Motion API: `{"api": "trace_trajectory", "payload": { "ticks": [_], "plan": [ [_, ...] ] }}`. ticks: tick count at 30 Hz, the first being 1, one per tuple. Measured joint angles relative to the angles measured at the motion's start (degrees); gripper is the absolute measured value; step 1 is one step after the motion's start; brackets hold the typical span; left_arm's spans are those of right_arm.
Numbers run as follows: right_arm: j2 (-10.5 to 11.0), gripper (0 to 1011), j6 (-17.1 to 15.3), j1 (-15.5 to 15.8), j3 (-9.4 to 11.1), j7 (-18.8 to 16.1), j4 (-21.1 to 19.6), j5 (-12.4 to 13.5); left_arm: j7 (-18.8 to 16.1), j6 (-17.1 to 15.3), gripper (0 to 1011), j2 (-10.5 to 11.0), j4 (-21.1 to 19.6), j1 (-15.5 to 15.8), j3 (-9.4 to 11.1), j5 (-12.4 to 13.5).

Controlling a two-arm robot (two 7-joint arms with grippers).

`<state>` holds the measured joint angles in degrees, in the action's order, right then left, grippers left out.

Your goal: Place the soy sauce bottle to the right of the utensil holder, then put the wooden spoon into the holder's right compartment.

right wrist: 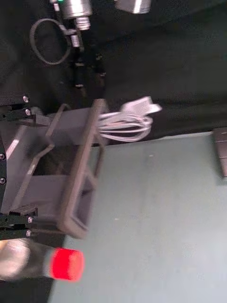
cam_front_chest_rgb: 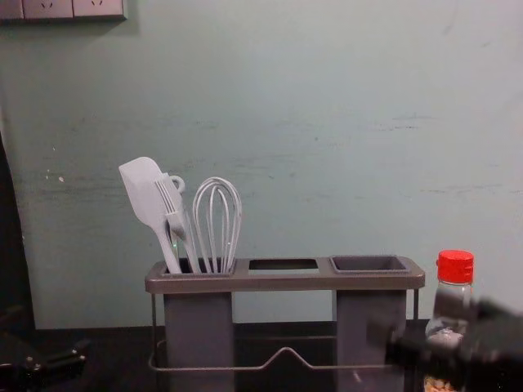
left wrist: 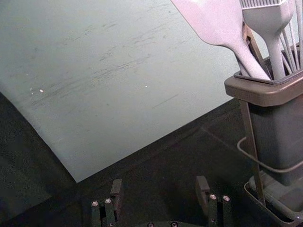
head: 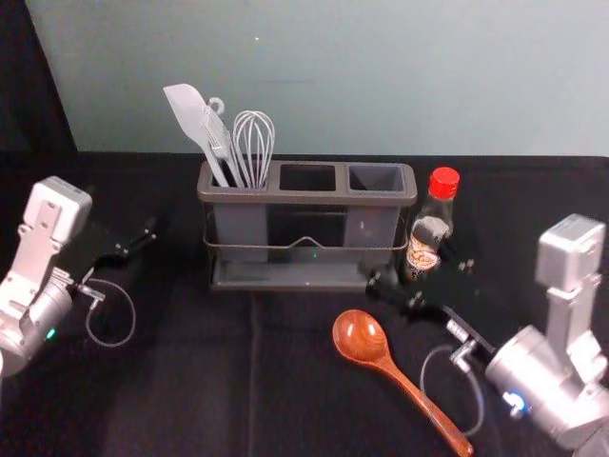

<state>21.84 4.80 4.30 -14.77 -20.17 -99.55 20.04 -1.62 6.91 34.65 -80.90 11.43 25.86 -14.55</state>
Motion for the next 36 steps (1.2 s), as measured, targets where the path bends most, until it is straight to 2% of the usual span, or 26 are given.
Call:
{"api": "trace_trajectory", "payload": {
  "ticks": [6,10,31,34,36],
  "plan": [
    [-0.74,1003,-4.74,1.42,-2.31,3.90,1.01,-4.95,0.00,0.00,1000,0.00,0.00,0.00,0.00,0.00],
    [-1.24,1003,-5.79,1.59,-2.79,4.19,1.89,-6.10,0.00,0.00,1000,0.00,0.00,0.00,0.00,0.00],
    [-1.27,1003,-5.82,1.58,-2.75,4.13,1.98,-6.12,0.00,0.00,1000,0.00,0.00,0.01,0.00,0.00],
    [-1.01,1003,-6.20,1.44,-2.79,3.78,1.72,-6.69,0.00,0.00,1000,0.00,0.00,0.00,0.00,0.00],
    [-0.69,1003,-7.99,1.23,-2.87,3.62,0.75,-7.27,0.00,0.00,1000,0.00,0.00,0.00,0.00,0.01]
  ]
}}
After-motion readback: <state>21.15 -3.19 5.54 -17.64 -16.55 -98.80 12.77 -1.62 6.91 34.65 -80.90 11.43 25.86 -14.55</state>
